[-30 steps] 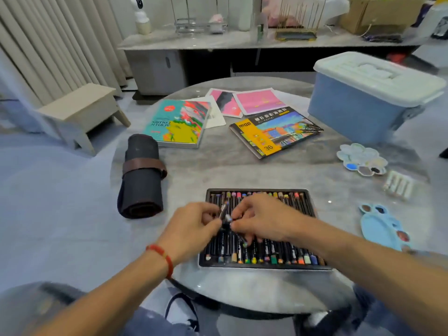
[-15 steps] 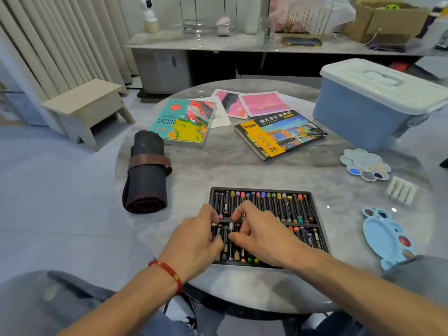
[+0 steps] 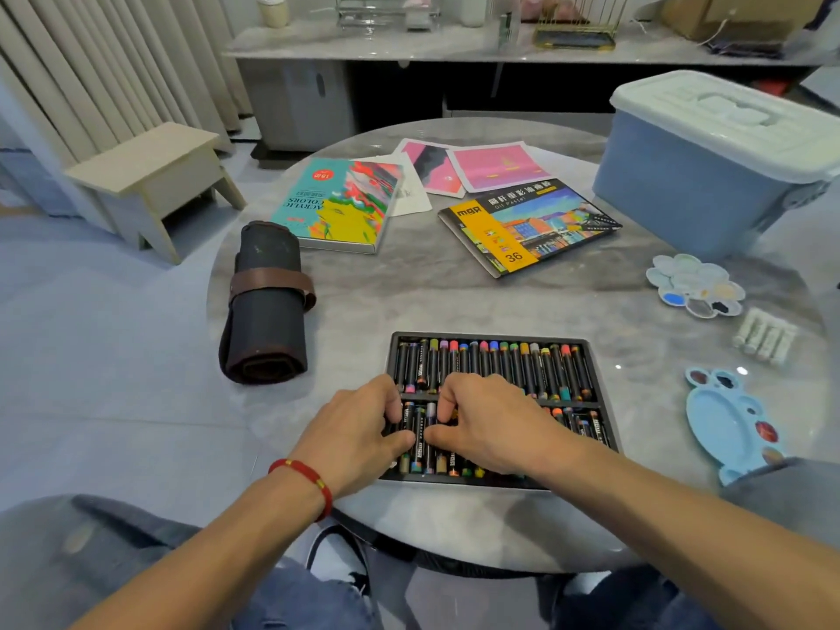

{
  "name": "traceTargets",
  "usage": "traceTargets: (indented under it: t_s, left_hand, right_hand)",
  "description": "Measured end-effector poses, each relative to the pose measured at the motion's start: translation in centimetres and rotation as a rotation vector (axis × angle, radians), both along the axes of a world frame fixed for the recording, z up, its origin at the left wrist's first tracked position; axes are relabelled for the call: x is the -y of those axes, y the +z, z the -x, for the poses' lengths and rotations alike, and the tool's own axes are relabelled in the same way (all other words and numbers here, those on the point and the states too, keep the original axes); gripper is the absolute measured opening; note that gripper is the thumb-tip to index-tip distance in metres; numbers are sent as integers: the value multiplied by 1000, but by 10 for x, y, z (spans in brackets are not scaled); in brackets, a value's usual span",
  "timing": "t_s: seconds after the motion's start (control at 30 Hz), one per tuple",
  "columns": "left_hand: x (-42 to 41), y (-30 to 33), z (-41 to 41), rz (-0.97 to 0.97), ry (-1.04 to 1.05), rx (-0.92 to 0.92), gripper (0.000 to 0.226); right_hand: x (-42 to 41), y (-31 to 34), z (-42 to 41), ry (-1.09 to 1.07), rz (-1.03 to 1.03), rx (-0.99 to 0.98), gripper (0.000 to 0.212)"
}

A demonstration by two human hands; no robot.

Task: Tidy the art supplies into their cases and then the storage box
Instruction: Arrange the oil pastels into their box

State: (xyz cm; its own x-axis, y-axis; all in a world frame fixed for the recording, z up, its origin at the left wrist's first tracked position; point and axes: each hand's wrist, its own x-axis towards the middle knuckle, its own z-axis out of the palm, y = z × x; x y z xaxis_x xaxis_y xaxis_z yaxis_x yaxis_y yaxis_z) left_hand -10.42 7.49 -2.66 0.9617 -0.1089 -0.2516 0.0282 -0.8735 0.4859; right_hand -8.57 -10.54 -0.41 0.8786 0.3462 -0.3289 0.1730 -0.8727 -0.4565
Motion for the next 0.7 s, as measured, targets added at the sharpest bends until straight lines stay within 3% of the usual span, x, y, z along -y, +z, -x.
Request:
traceTargets:
  t_s: [0.1,0.17,0.23,0.33,0.53,0.6,0.7]
  left_hand:
    - [6,13,-10,-73,-36,-39,30]
    - [19,31,-34,-71,-56,67,22]
    - [41,50,-69,35,-38,149,10]
    - [76,51,-132,188,27,87,11]
    - [144,-1,-217,383,401,-104,25]
    - [160,-12,-232,429,496,-56,29]
    - [165,-17,-246,318,492,41,31]
  right_hand:
    - [8,13,-18,-32,1,4,26]
    - [25,18,-54,-156,3,125,20]
    - [48,23,-94,-260,31,220,12]
    - [82,14,-130,-302,174,250,27]
    - [117,10,-130,-388,354,133,41]
    - [126,13,-127,-389,411,78,37]
    - [129,21,-120,-382,456,-31,31]
